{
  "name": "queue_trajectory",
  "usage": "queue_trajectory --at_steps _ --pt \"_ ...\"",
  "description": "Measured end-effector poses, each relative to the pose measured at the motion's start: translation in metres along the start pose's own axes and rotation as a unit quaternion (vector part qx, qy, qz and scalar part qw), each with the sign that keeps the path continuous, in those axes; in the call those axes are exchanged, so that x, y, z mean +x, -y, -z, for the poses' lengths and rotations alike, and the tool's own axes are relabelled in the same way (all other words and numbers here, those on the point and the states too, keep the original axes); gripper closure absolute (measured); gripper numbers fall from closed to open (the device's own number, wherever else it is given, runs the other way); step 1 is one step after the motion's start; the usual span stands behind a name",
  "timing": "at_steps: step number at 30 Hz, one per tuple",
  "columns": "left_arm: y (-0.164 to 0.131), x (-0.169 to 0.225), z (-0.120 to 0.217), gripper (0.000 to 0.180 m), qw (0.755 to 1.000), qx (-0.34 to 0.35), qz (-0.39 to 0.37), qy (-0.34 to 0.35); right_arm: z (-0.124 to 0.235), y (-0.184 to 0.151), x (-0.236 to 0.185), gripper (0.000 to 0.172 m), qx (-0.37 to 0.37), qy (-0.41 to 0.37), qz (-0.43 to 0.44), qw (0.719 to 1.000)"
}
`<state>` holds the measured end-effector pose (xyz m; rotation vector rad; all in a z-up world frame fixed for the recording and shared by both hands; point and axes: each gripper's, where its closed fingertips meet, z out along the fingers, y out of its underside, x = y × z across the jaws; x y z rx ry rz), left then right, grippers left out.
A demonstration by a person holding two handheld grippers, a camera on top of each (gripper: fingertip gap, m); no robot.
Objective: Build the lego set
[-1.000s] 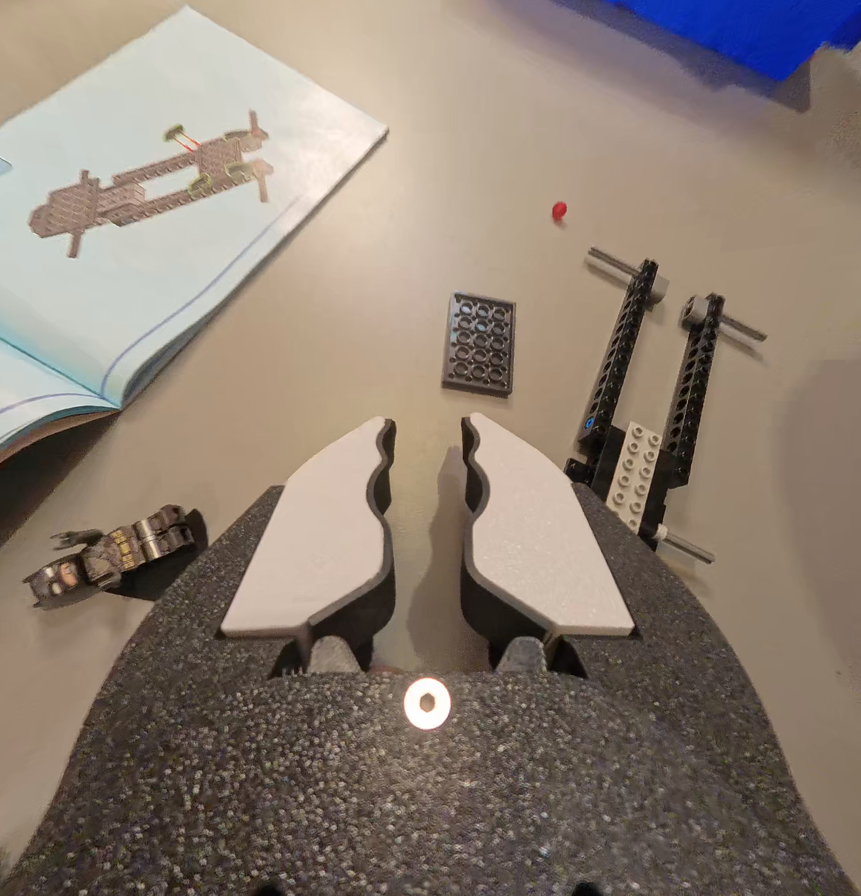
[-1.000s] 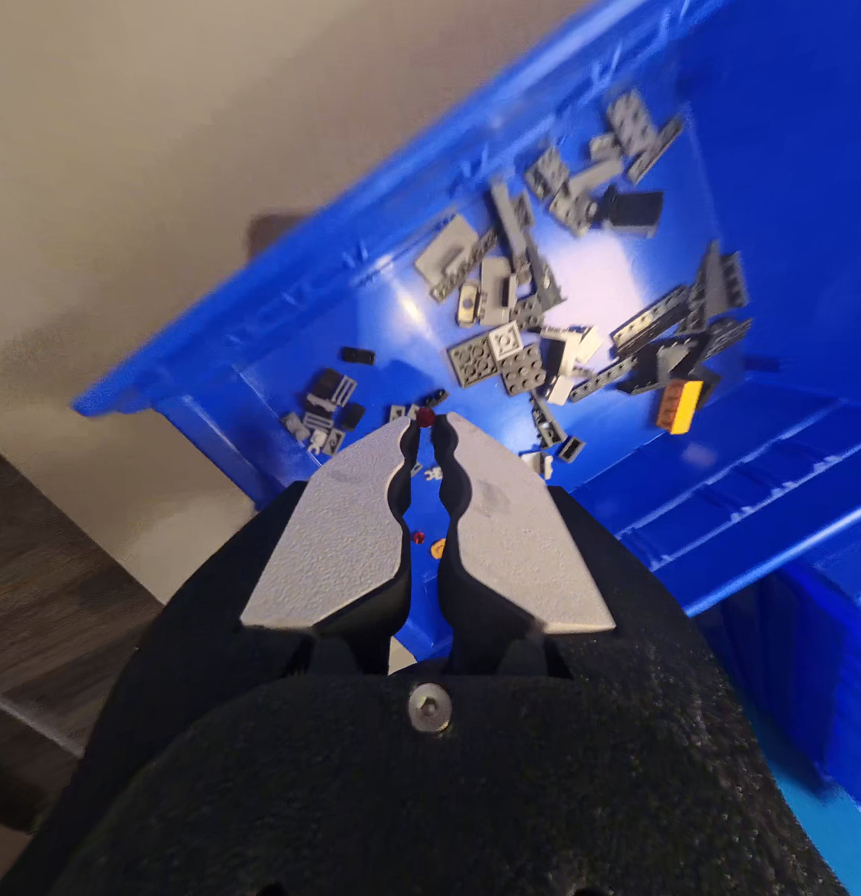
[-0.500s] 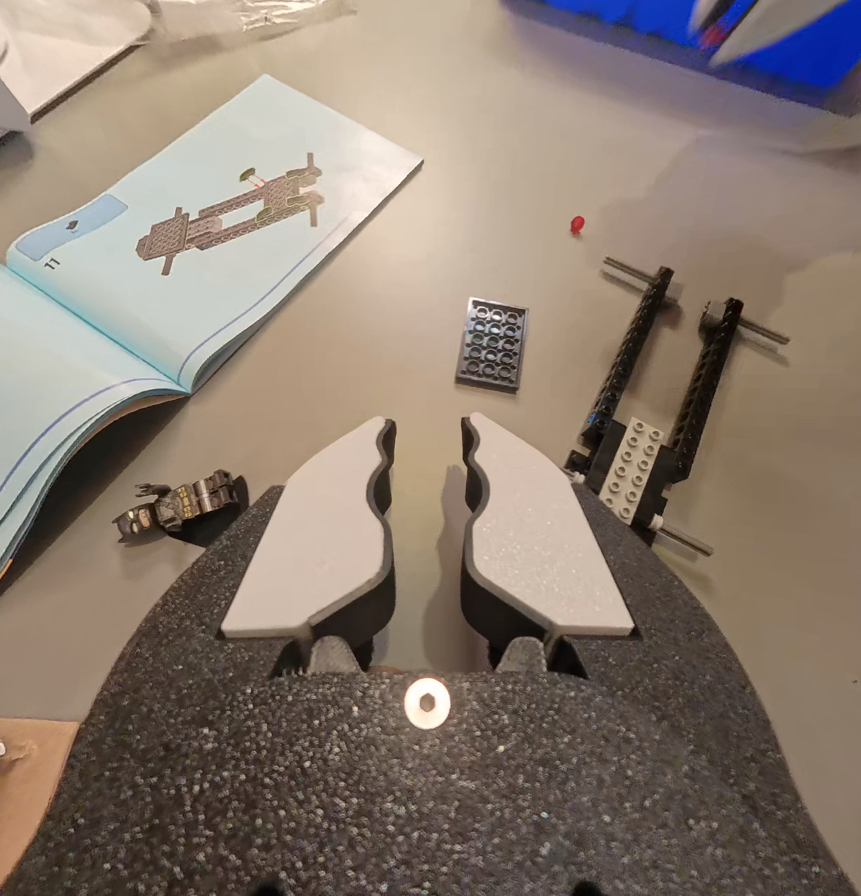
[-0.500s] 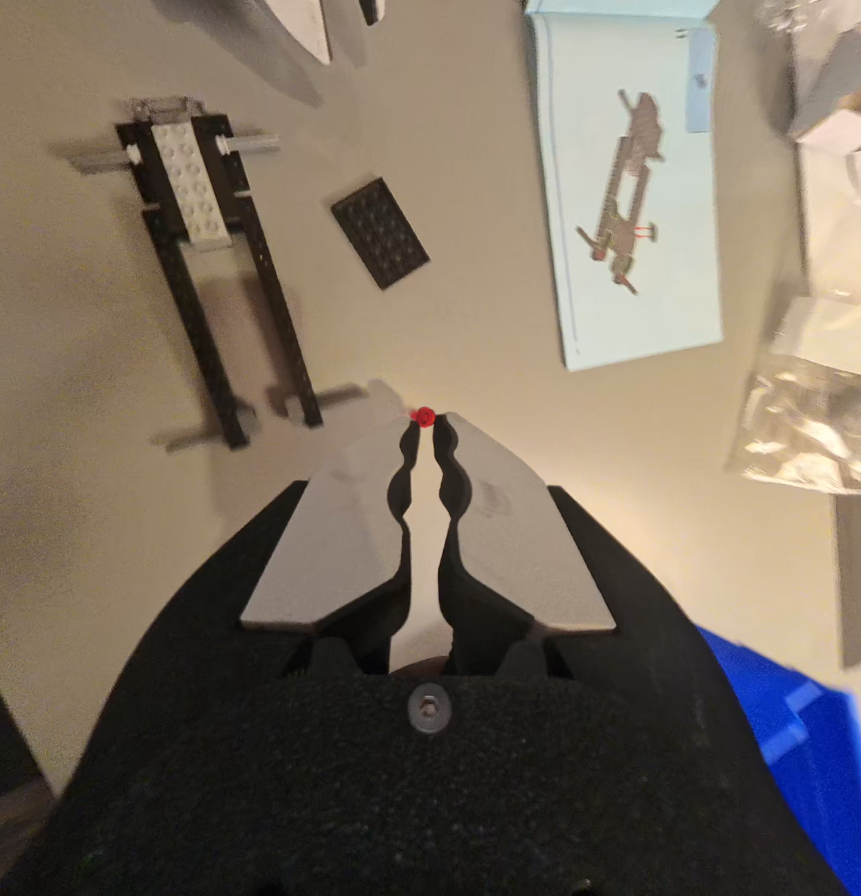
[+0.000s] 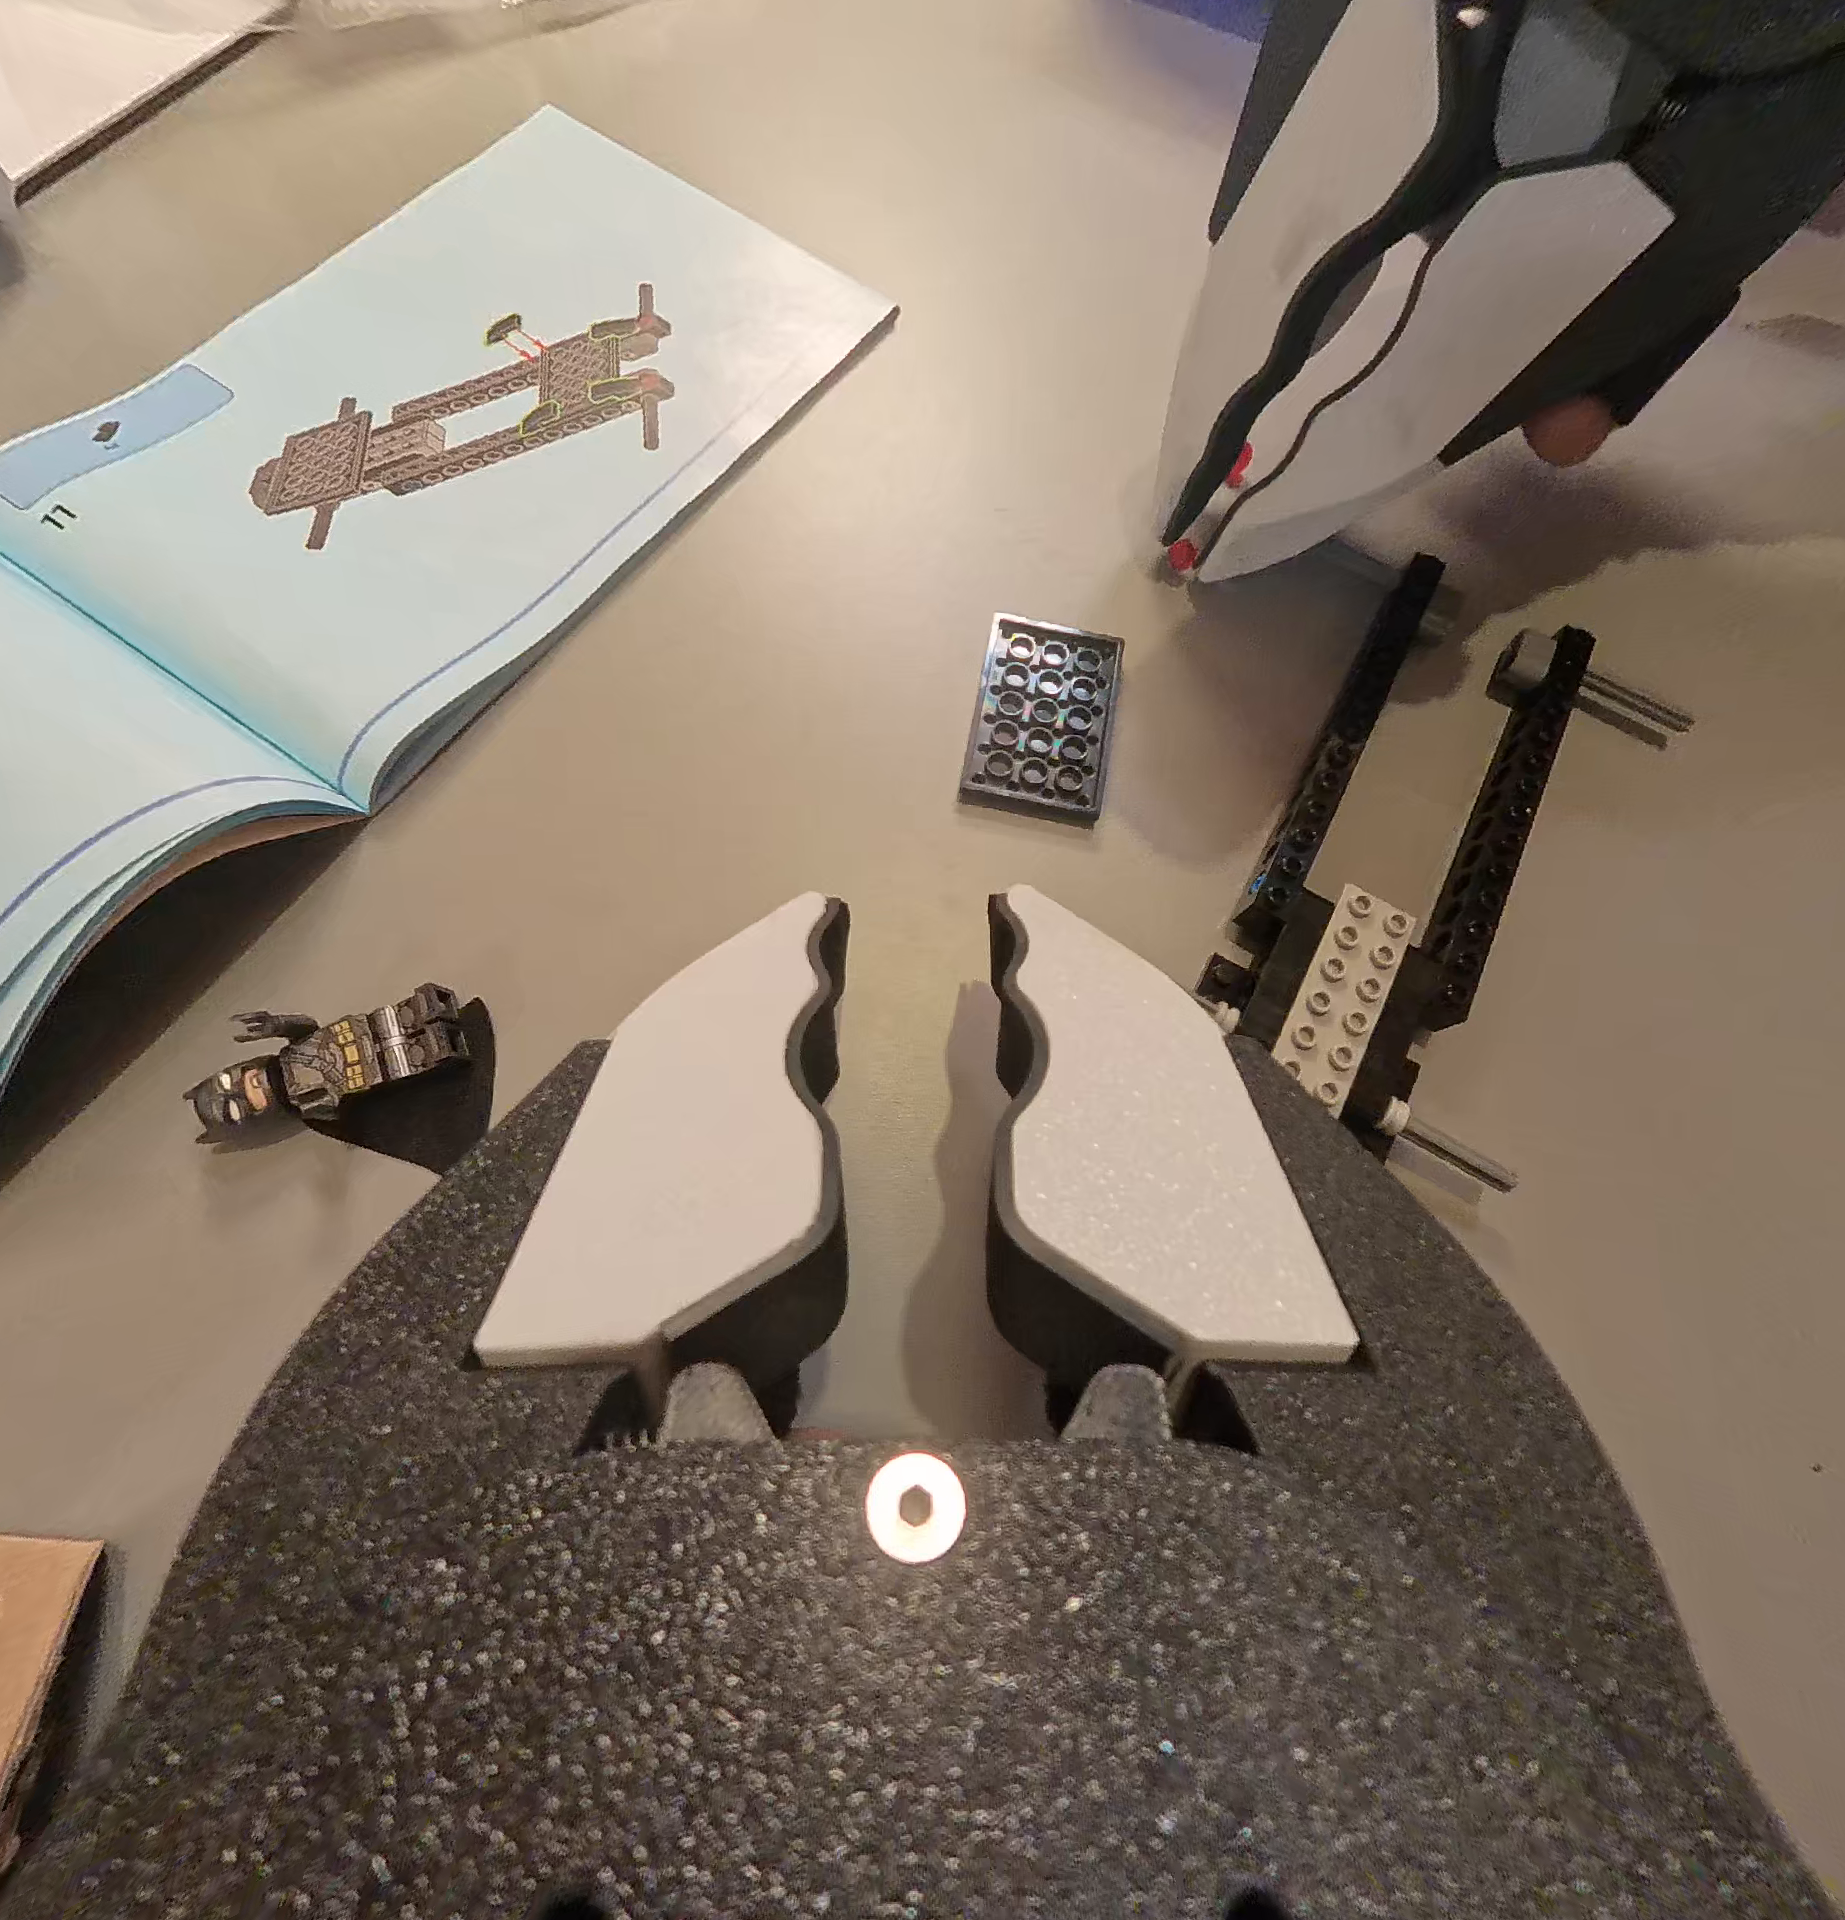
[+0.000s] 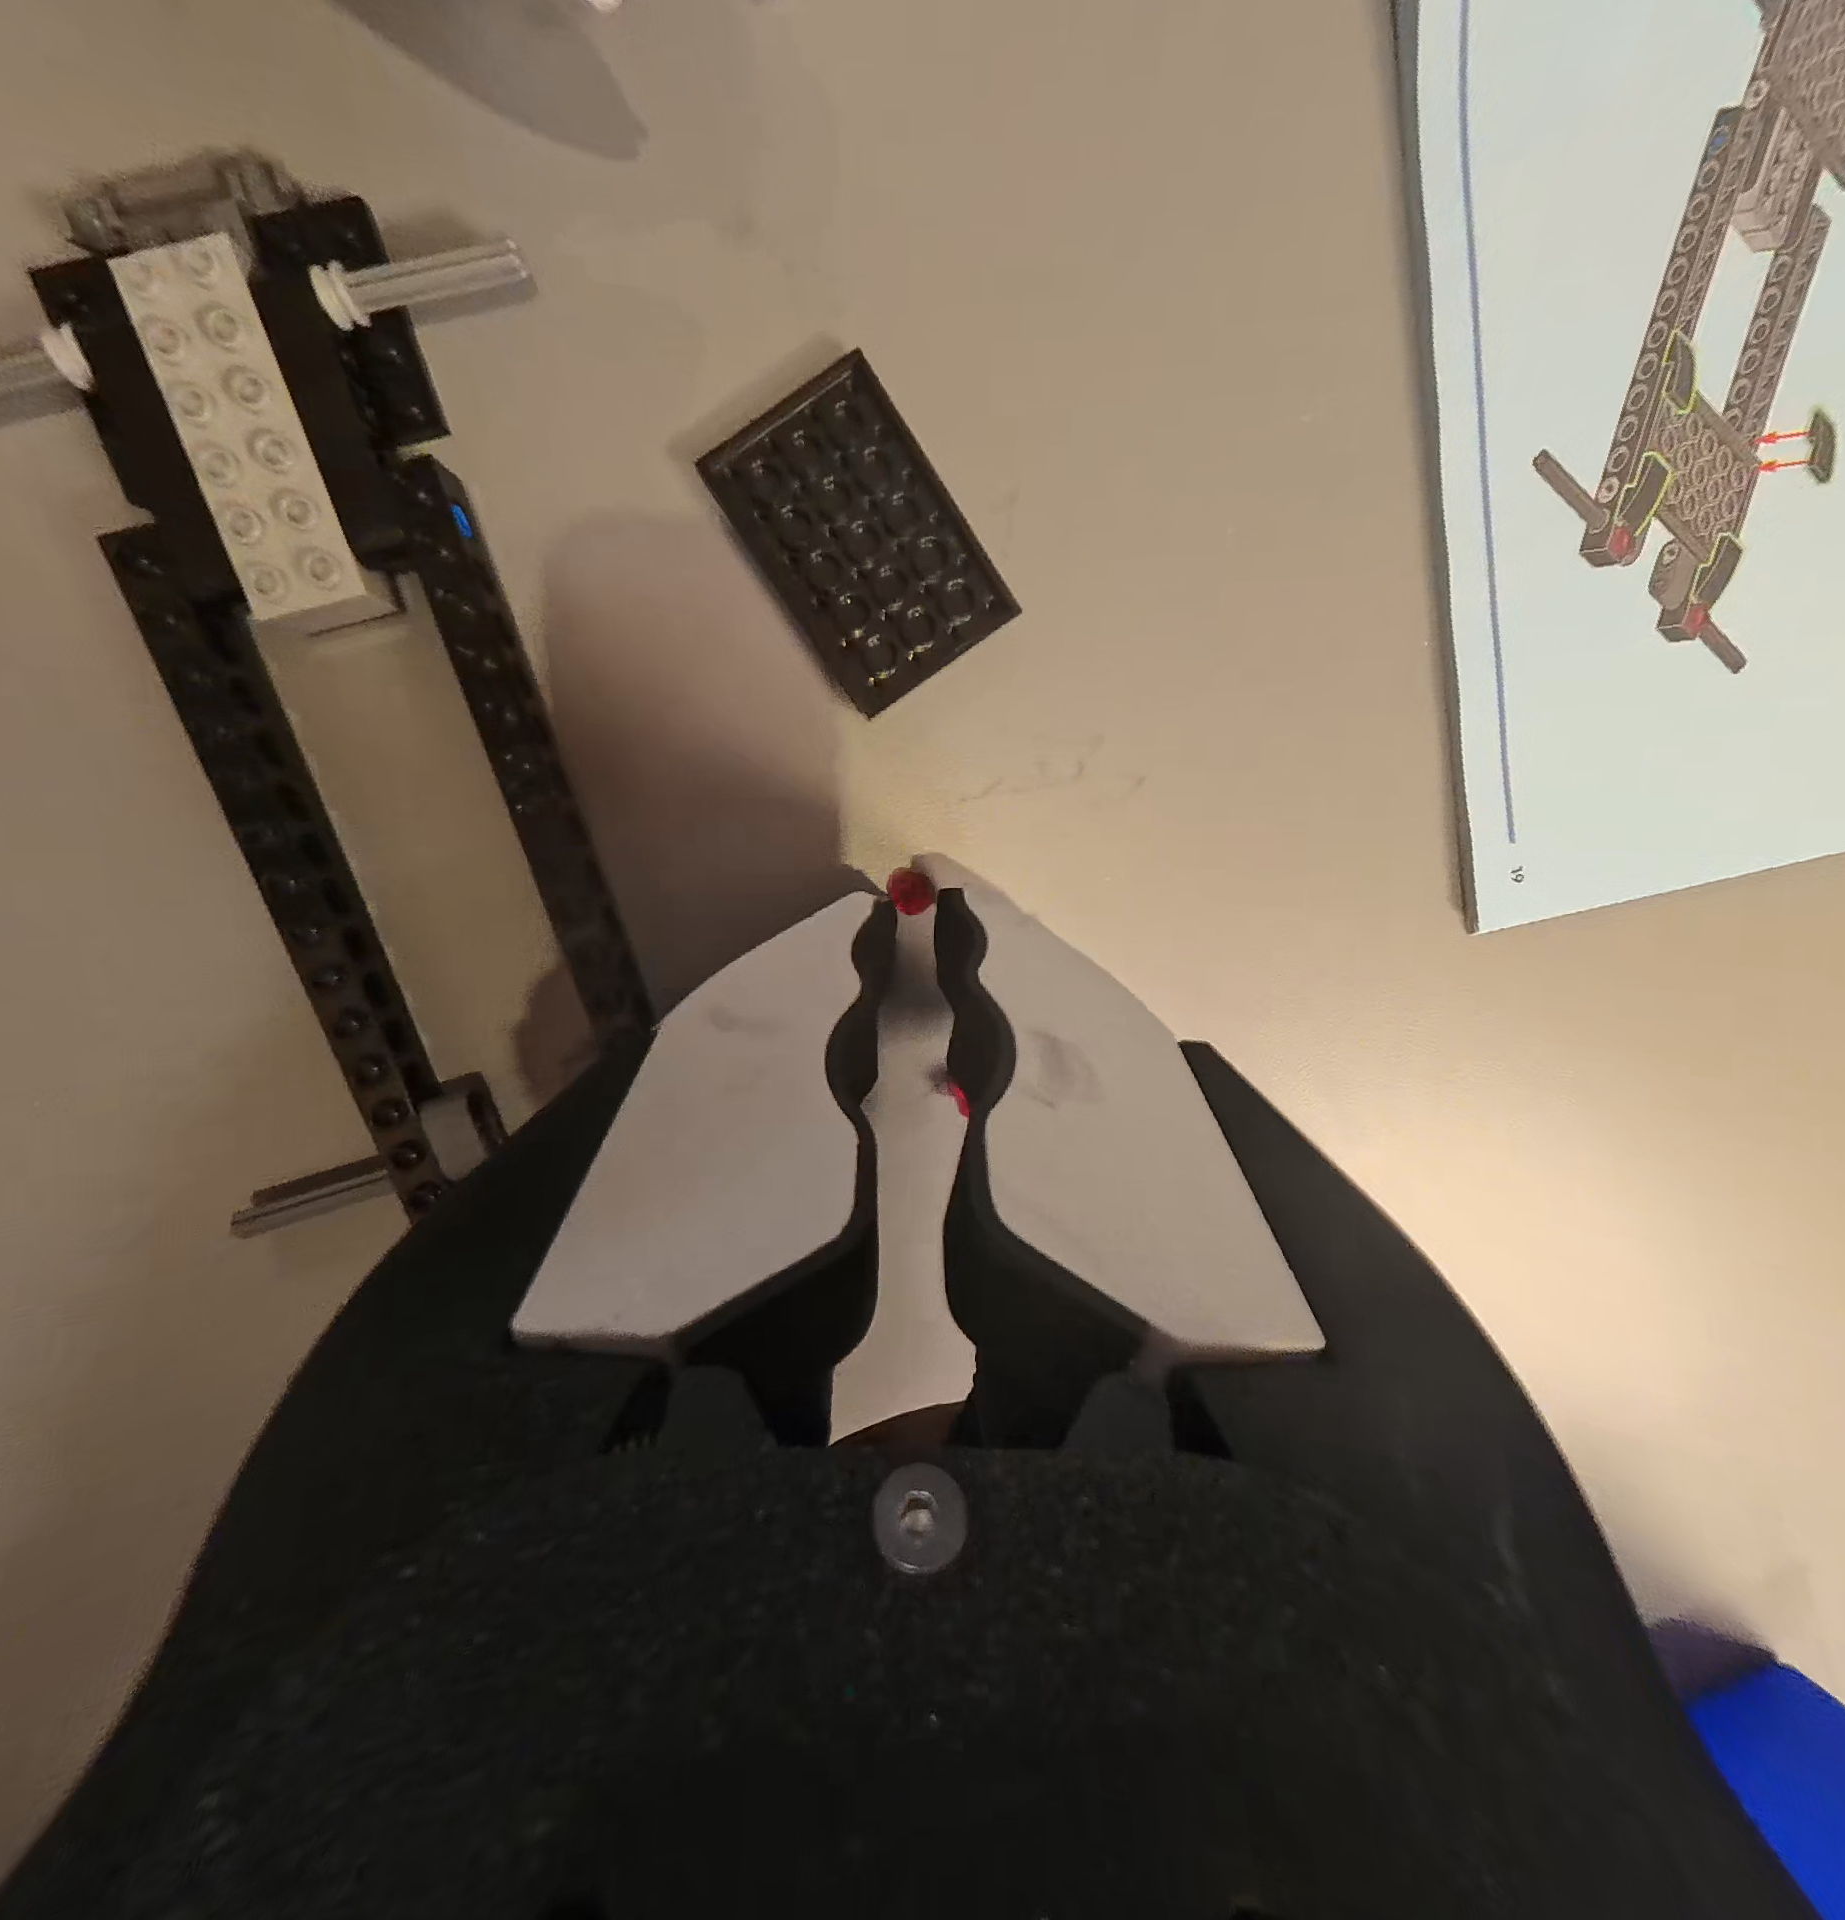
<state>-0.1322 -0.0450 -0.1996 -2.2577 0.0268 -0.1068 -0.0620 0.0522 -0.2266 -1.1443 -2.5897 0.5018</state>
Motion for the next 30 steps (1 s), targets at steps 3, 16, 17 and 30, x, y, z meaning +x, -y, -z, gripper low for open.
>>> queue_trajectory --at_steps 3,16,17,30 --pt "0.003 0.002 -0.001 0.154 1.0 0.014 0.003 -0.011 0.003 0.003 -0.001 0.161 0.029 0.015 -0.006 0.999" --pt "0.043 -0.007 -0.017 0.149 0.996 0.05 0.027 -0.072 0.014 0.034 0.063 0.152 0.123 -0.056 -0.027 0.99" --pt "0.049 -0.008 -0.021 0.148 0.996 0.046 0.017 -0.074 0.013 0.036 0.071 0.152 0.132 -0.069 -0.029 0.988" --pt "0.058 0.005 -0.035 0.146 0.976 0.09 0.097 -0.175 0.02 0.025 0.094 0.146 0.259 -0.164 -0.018 0.952"
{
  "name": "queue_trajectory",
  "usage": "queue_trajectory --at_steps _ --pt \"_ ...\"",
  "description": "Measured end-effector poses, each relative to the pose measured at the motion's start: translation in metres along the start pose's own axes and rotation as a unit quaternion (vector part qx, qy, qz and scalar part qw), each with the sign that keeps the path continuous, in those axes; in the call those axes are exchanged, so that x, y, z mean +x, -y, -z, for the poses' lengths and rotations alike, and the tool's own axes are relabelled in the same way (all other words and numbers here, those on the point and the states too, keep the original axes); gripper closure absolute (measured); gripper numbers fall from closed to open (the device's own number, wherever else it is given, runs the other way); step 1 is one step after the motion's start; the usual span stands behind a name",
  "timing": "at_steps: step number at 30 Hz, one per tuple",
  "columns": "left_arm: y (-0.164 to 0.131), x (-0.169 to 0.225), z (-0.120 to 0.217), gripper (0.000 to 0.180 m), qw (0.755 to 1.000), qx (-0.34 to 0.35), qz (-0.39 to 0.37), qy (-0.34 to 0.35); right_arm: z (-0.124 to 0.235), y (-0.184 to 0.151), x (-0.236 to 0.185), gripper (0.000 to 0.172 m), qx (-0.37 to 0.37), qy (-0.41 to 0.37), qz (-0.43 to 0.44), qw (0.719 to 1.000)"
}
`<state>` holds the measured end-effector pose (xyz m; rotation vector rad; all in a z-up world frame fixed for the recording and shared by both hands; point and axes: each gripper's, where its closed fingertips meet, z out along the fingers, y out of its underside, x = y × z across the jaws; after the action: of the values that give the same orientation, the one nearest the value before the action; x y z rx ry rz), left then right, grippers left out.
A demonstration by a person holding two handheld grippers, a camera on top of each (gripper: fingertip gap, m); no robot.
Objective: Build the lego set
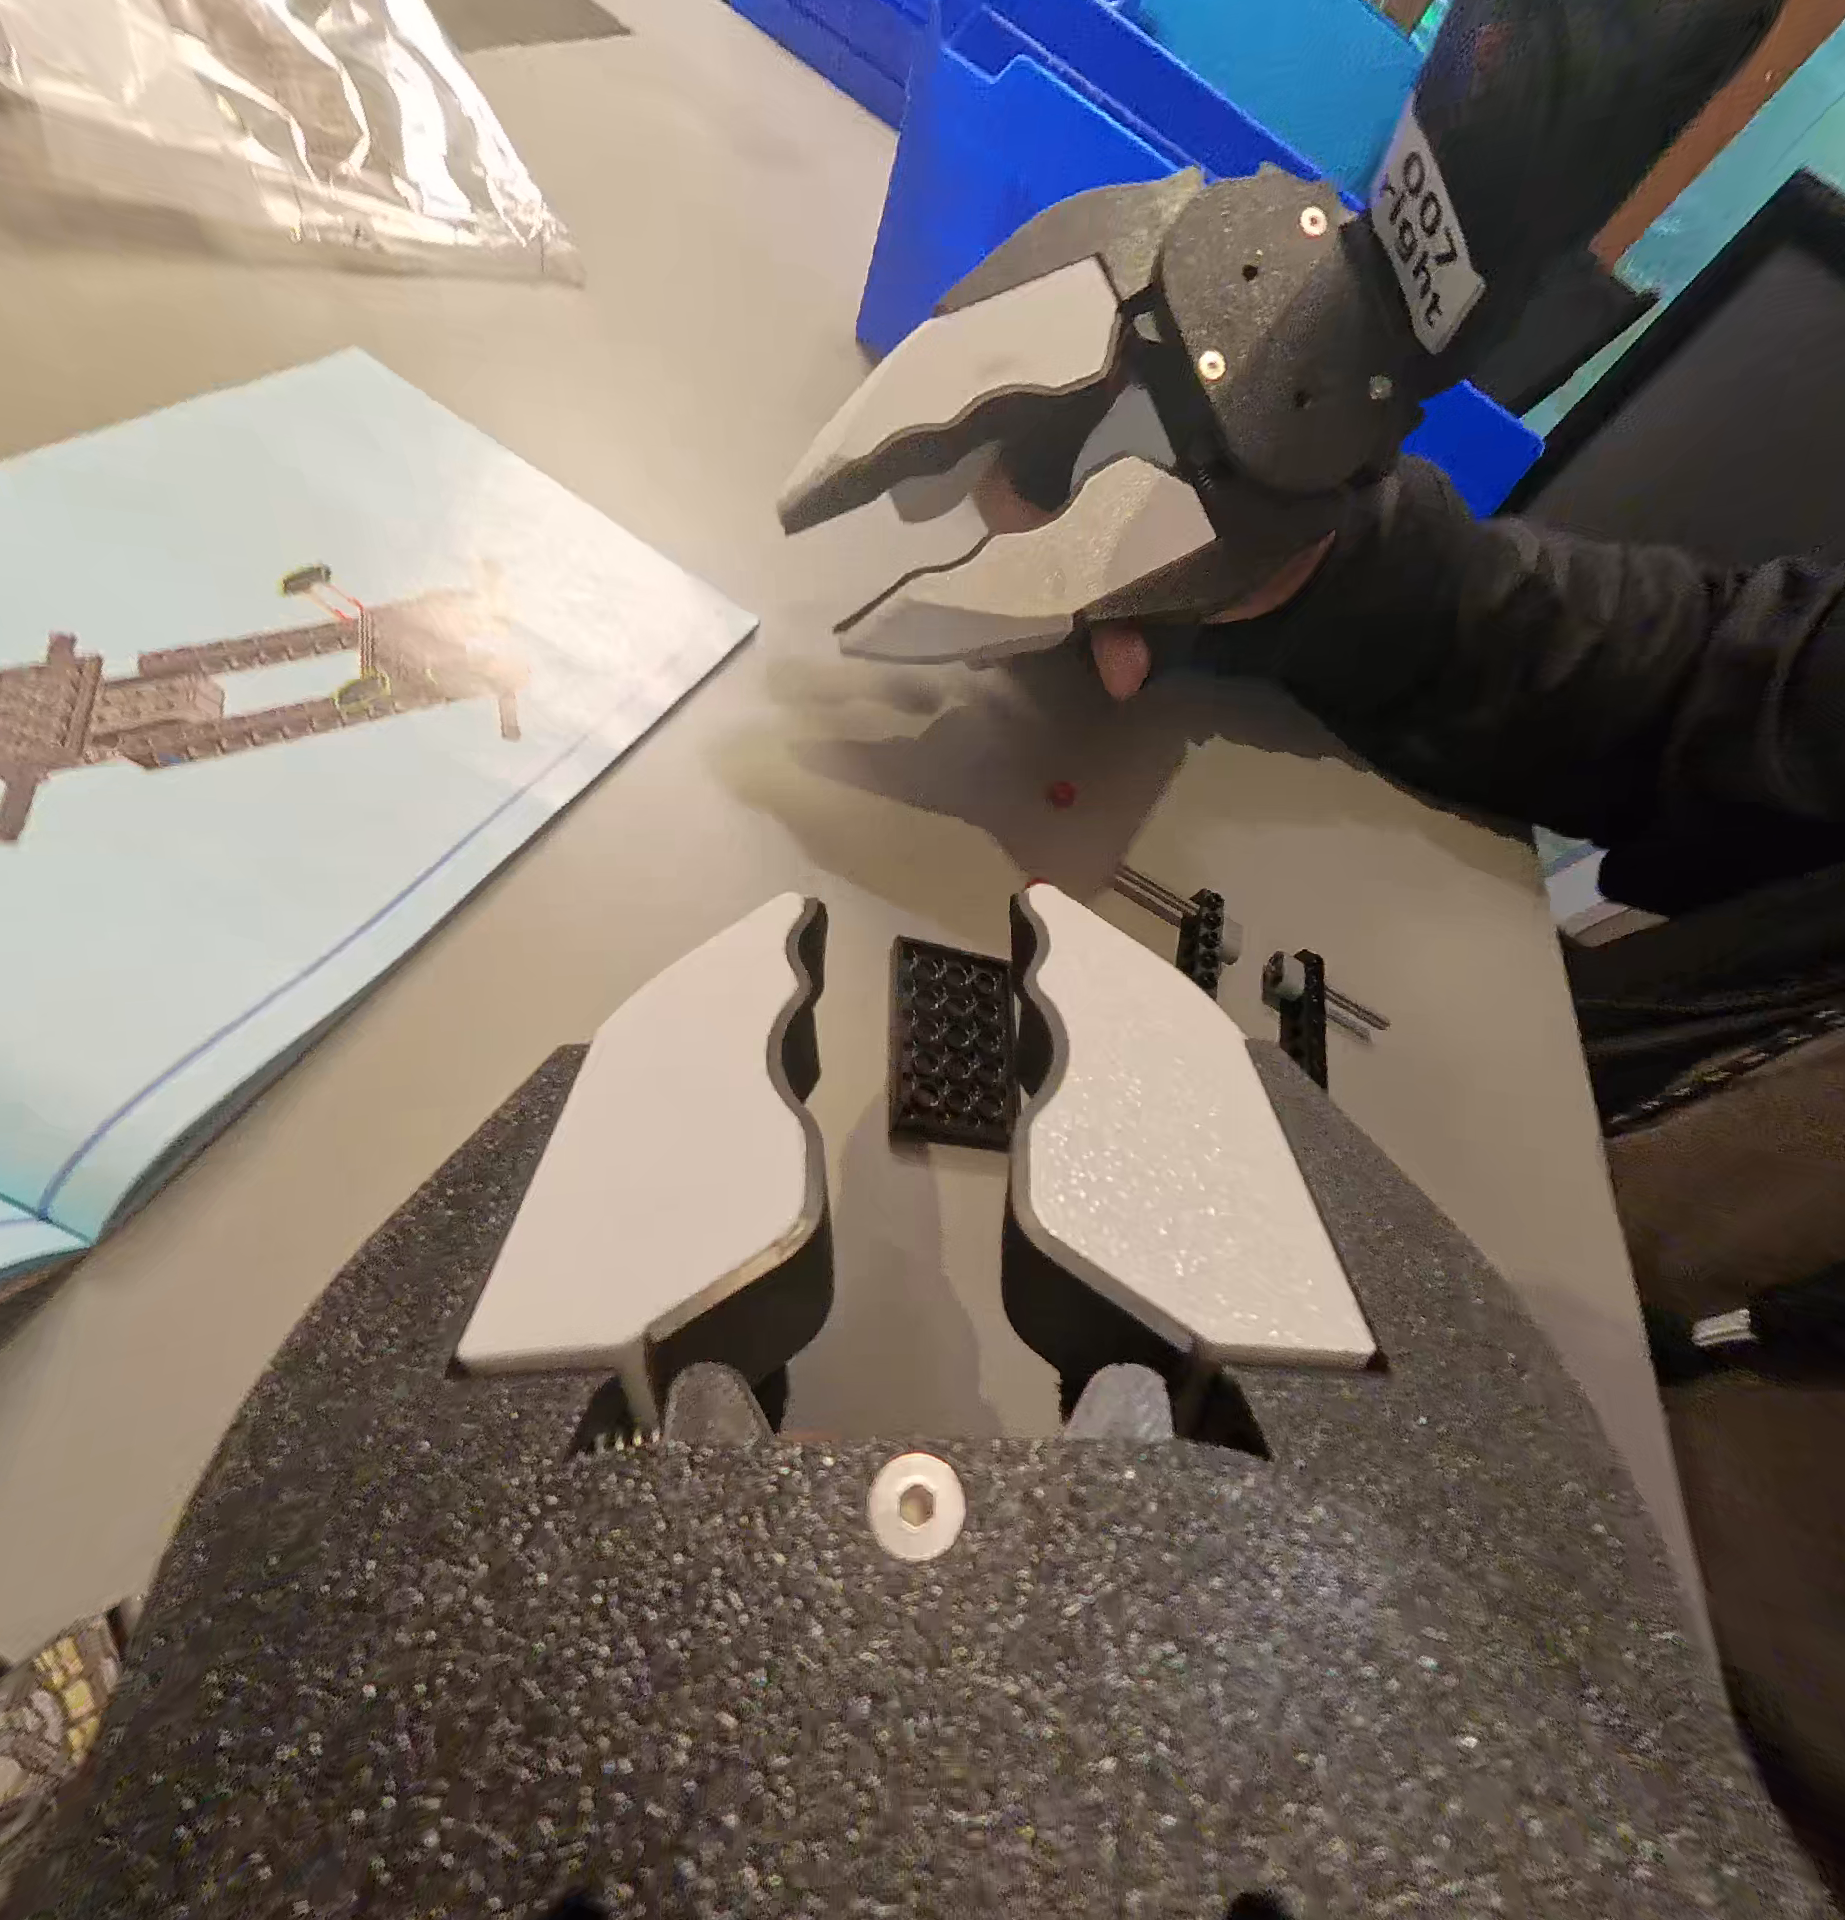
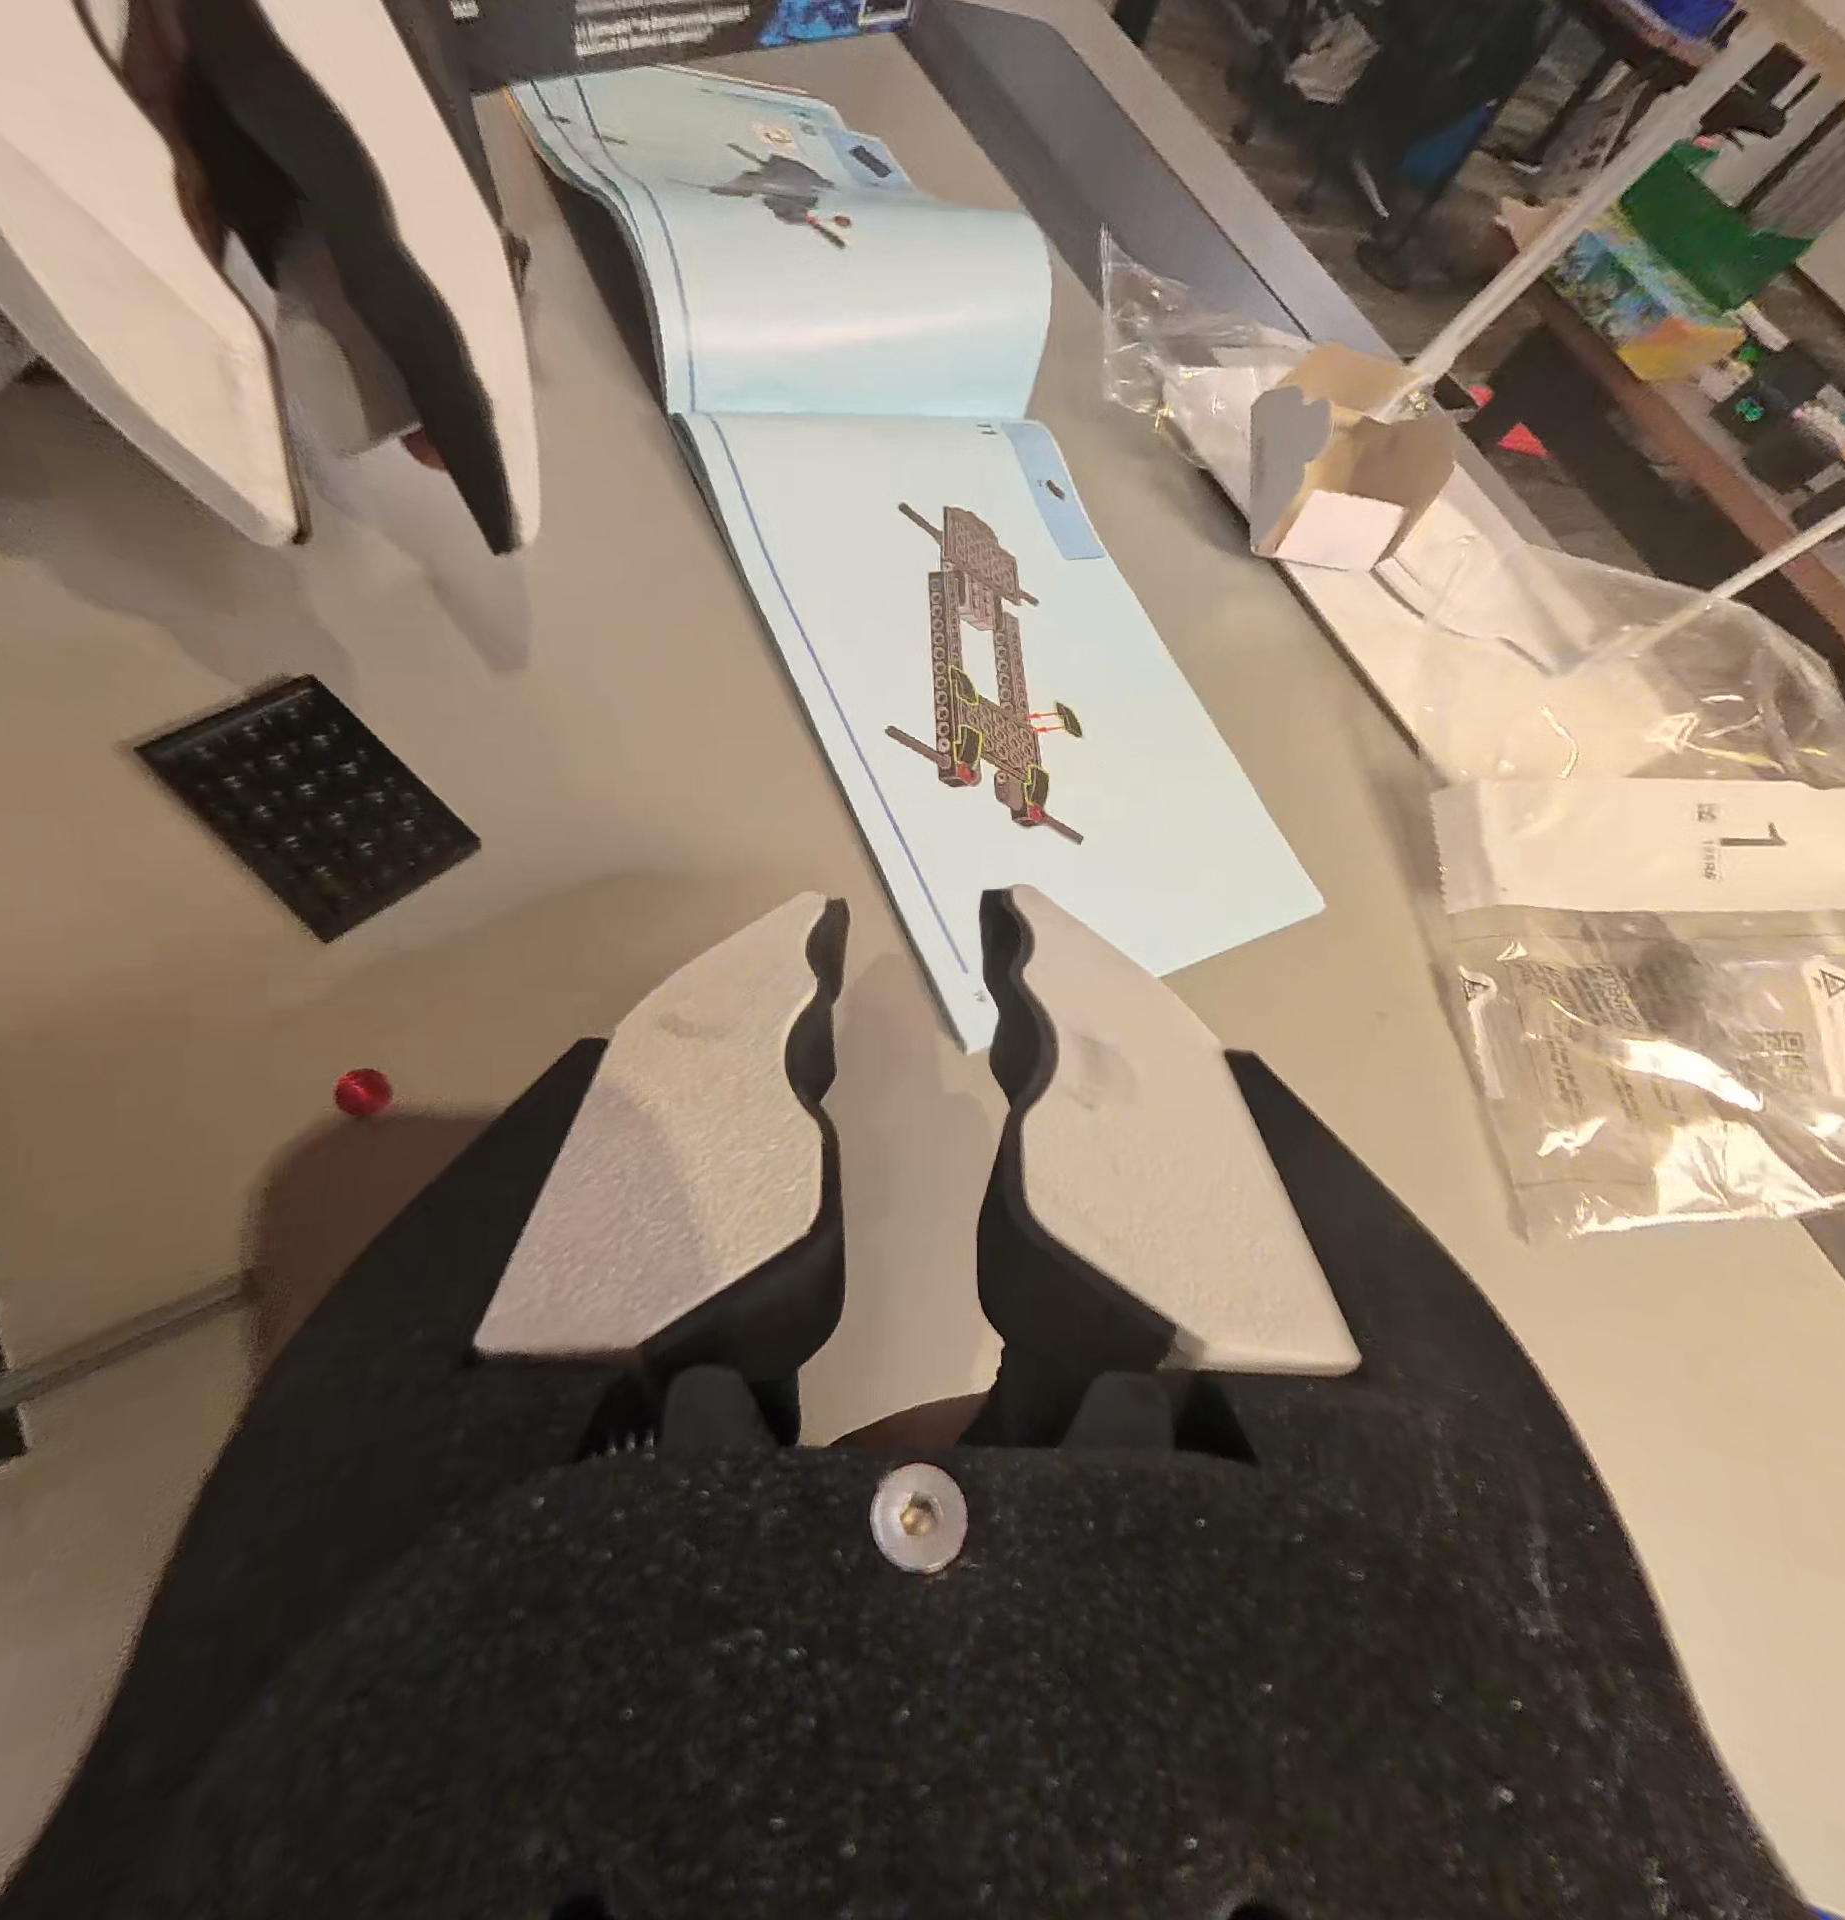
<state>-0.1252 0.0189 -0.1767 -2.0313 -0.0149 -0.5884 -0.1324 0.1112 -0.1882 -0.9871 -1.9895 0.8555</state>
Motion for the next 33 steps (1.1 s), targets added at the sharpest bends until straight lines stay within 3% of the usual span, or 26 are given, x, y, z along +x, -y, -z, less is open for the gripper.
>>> queue_trajectory --at_steps 8,15,24,33 --pt "-0.006 0.005 0.01 0.146 1.0 0.01 0.015 0.006 -0.008 -0.016 -0.008 0.145 -0.062 -0.035 0.072 0.995" --pt "-0.011 0.007 0.005 0.147 0.998 -0.014 -0.038 0.041 -0.008 -0.016 -0.005 0.144 -0.065 -0.039 0.065 0.995" --pt "0.017 0.001 0.02 0.147 0.982 0.073 -0.145 0.097 -0.008 -0.016 -0.002 0.143 -0.066 -0.056 0.069 0.994" --pt "0.021 0.007 0.02 0.148 0.973 0.088 -0.19 0.097 -0.007 -0.011 0.003 0.142 -0.05 -0.088 0.085 0.991"
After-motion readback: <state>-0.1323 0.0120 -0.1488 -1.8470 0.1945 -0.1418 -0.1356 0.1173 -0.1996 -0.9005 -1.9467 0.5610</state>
